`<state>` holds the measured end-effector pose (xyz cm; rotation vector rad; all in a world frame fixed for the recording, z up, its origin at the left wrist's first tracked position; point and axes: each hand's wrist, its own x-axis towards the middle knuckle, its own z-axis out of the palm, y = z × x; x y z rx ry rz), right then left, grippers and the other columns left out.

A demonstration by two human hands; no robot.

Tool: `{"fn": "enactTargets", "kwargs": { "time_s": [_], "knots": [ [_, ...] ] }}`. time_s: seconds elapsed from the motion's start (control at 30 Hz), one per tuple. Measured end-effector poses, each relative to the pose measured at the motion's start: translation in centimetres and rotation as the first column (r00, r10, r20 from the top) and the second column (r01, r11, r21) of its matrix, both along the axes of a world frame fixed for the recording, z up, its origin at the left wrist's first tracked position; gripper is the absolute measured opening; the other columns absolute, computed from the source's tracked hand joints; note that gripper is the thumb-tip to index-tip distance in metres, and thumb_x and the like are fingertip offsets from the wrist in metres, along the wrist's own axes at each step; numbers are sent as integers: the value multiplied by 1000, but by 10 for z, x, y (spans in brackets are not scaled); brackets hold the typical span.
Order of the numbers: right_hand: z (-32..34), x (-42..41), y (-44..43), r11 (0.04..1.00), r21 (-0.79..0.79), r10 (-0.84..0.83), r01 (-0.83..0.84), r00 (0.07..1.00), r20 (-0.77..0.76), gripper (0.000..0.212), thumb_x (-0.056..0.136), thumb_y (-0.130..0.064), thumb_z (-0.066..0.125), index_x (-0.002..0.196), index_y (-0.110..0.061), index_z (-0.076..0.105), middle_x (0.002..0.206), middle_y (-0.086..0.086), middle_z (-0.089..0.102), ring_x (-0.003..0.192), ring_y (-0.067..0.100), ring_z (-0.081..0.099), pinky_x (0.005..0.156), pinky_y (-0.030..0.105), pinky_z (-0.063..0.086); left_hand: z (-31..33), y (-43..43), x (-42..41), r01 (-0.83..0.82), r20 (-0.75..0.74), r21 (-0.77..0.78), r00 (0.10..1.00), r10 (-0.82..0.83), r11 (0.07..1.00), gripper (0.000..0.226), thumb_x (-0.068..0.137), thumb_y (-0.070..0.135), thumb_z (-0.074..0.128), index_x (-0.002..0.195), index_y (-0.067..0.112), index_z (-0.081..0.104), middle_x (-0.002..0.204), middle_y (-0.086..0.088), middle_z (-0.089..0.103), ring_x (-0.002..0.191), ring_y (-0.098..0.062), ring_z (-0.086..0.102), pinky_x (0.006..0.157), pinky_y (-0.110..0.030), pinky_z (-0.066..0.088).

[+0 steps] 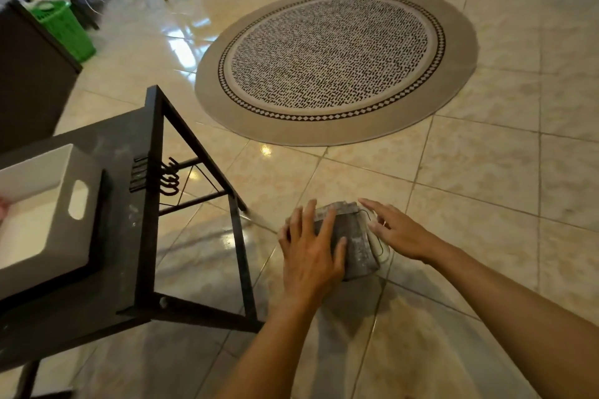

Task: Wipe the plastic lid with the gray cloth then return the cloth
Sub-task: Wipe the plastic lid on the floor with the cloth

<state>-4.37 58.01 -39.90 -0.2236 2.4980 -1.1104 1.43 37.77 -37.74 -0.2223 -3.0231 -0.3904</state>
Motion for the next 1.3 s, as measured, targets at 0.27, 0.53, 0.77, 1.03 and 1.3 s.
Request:
{"fn": "enactTargets", "kwargs": {
  "time_s": [0.27, 0.53, 0.77, 1.03, 1.3],
  "knots": [
    [13, 3, 5, 980, -200, -2, 22, 995, 101, 54, 99, -16, 52, 148, -33, 37, 75, 5, 49, 59, 8, 51, 53, 16, 44, -21, 4, 7, 90, 138, -47, 987, -83, 995, 64, 97, 61, 20, 154, 38, 0, 162, 0, -15, 147, -24, -17, 117, -54, -3],
    [19, 6, 4, 972, -233, 10, 19, 993, 120, 57, 98, -13, 54, 149, -32, 37, 73, 0, 47, 57, 6, 53, 62, 25, 51, -13, 8, 5, 7, 249, -60, 968, 8, 998, 88, 80, 86, 13, 149, 42, -18, 158, 3, -28, 143, -25, -29, 105, -63, -19],
    [24, 8, 2, 966, -243, -40, 85, 982, 187, 58, 97, -10, 54, 147, -36, 39, 85, 5, 45, 69, 11, 60, 59, 26, 59, -12, 14, 5, -33, 255, -40, 966, 42, 999, 66, 95, 60, 22, 148, 45, -15, 159, 7, -22, 143, -23, -28, 104, -64, -23],
    [29, 8, 2, 958, -267, -29, 107, 960, 279, 68, 94, -4, 56, 150, -34, 32, 89, 7, 45, 69, 18, 62, 63, 42, 63, -9, 33, -5, -17, 250, -33, 968, 25, 999, 71, 91, 69, 19, 150, 44, -10, 157, 9, -22, 144, -25, -26, 100, -68, -24],
    [28, 6, 3, 945, -311, 2, 100, 951, 310, 72, 92, -3, 60, 151, -34, 33, 92, 8, 42, 71, 16, 60, 68, 46, 63, -11, 22, -2, -23, 265, -30, 964, 31, 999, 65, 95, 57, 22, 150, 44, -11, 161, 7, -16, 144, -21, -25, 103, -67, -21]
  ]
}}
